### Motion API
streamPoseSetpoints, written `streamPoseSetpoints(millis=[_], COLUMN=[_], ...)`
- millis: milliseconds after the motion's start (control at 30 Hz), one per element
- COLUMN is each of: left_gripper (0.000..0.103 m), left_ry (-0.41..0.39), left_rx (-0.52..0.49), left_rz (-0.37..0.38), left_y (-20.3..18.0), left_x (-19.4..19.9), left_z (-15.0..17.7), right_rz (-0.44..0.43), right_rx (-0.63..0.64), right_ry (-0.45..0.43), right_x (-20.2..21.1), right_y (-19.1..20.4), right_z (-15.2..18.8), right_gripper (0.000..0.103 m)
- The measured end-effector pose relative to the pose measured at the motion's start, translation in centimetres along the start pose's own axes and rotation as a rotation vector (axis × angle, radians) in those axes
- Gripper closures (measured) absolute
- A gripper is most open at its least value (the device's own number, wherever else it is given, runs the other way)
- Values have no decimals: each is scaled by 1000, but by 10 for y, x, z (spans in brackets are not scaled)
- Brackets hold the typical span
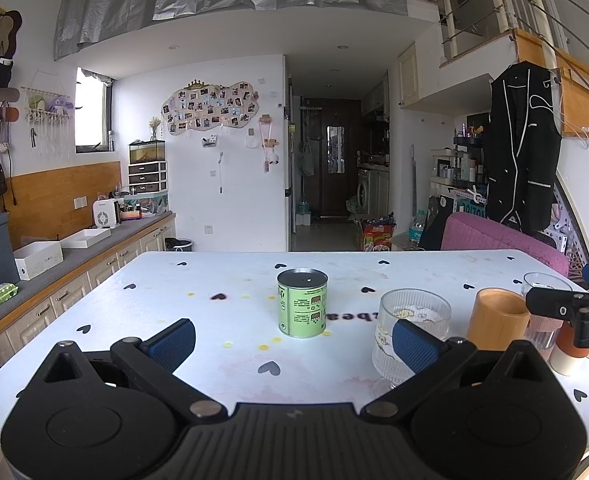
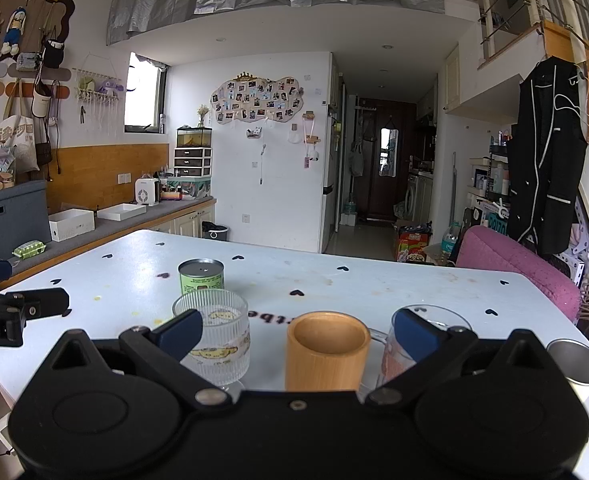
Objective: Flip cup upright
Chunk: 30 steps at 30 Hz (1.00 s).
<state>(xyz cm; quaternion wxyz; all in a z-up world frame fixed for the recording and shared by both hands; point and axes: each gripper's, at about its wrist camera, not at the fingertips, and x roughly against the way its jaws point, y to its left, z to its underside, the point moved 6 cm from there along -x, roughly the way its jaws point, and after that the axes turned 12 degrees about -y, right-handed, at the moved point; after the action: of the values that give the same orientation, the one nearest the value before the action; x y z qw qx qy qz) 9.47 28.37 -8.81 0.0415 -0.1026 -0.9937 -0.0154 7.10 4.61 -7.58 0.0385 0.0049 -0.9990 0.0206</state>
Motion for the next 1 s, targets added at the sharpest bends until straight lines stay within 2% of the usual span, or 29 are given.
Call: streamPoseSetpoints(millis=[1000], left_gripper=[0], left_ry=[1], left_rx=[-2], left_rz=[-1], left_y=[-1], left_x=[0], left_z=[0], right_rz=[-1], right_rx=[4], right_ry=[1], right_x=[2], right_y=[6], right_z=[1], right_gripper=[0])
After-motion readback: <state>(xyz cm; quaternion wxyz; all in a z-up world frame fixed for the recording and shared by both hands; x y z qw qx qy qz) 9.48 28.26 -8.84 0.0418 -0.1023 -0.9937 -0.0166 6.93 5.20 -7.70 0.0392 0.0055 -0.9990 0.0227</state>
